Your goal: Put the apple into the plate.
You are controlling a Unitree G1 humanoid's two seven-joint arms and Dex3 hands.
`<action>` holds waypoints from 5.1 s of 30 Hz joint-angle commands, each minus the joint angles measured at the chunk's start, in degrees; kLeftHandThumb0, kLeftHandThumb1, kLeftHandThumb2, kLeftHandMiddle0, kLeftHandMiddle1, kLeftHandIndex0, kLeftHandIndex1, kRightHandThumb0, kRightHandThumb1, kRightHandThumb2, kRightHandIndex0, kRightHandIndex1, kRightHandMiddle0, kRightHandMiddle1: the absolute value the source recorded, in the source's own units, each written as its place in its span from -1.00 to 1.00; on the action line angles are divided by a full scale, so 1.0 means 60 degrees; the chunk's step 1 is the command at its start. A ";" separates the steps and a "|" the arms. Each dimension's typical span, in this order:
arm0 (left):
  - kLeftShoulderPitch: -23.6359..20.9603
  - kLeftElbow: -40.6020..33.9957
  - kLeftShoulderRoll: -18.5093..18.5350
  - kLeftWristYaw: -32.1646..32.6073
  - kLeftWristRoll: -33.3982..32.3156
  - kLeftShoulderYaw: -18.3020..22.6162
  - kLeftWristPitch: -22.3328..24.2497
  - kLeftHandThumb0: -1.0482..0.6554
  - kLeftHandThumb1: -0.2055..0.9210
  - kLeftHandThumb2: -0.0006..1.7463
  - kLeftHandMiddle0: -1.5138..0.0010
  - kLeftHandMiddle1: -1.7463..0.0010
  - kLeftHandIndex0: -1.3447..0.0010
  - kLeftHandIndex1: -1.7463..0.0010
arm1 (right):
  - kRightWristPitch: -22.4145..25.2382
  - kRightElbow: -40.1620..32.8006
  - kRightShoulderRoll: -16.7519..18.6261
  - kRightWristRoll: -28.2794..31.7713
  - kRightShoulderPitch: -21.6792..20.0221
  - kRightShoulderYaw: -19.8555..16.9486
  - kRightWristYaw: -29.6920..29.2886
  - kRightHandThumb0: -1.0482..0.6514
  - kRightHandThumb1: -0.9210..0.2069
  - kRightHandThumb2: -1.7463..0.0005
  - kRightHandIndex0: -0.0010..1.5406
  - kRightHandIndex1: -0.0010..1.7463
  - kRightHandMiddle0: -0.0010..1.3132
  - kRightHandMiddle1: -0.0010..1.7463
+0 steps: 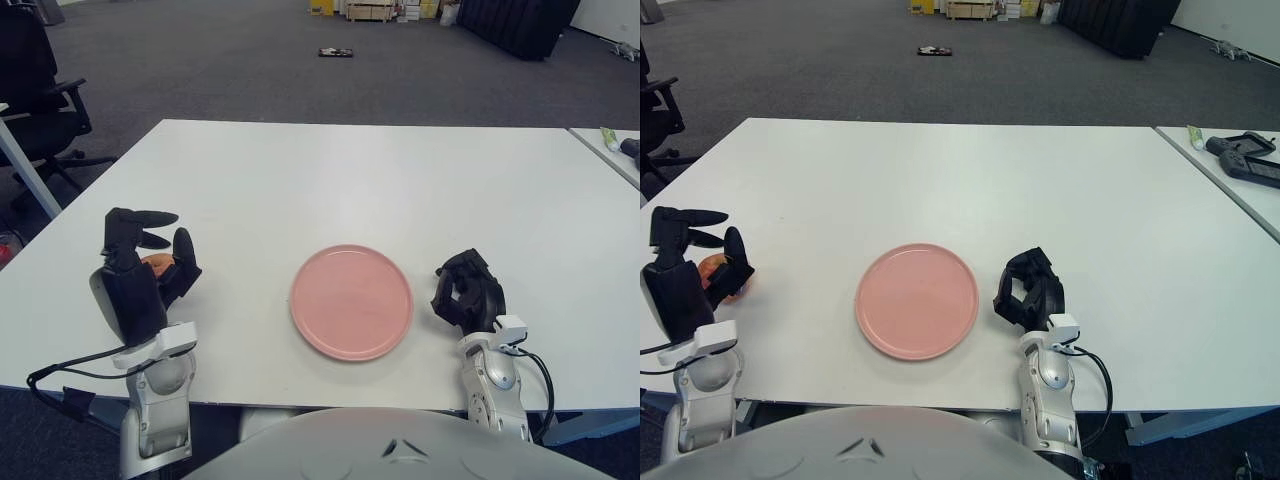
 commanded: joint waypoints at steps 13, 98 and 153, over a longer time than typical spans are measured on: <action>-0.0315 -0.0147 0.0547 -0.1272 0.2891 0.0201 0.4623 -0.99 0.97 -0.51 1.00 0.93 1.00 0.89 | 0.0420 -0.0006 -0.0106 -0.0053 0.0005 0.0018 -0.0028 -0.28 -0.19 -0.31 0.48 1.00 -0.25 1.00; -0.3269 0.6939 0.4109 -0.2642 -0.1001 -0.3202 0.5955 -0.95 0.79 -0.58 0.99 -0.18 1.00 0.18 | 0.0816 -0.0879 -0.0286 0.0148 0.0603 -0.0418 -0.0093 -0.28 -0.18 -0.32 0.46 1.00 -0.24 1.00; -0.3105 0.5219 0.6109 -0.5695 -0.0522 -0.4385 0.6598 0.22 -0.61 0.91 -0.13 -1.00 0.11 -0.98 | 0.0774 -0.1017 -0.0183 0.0324 0.0560 -0.0648 -0.0132 -0.26 -0.26 -0.25 0.44 1.00 -0.29 1.00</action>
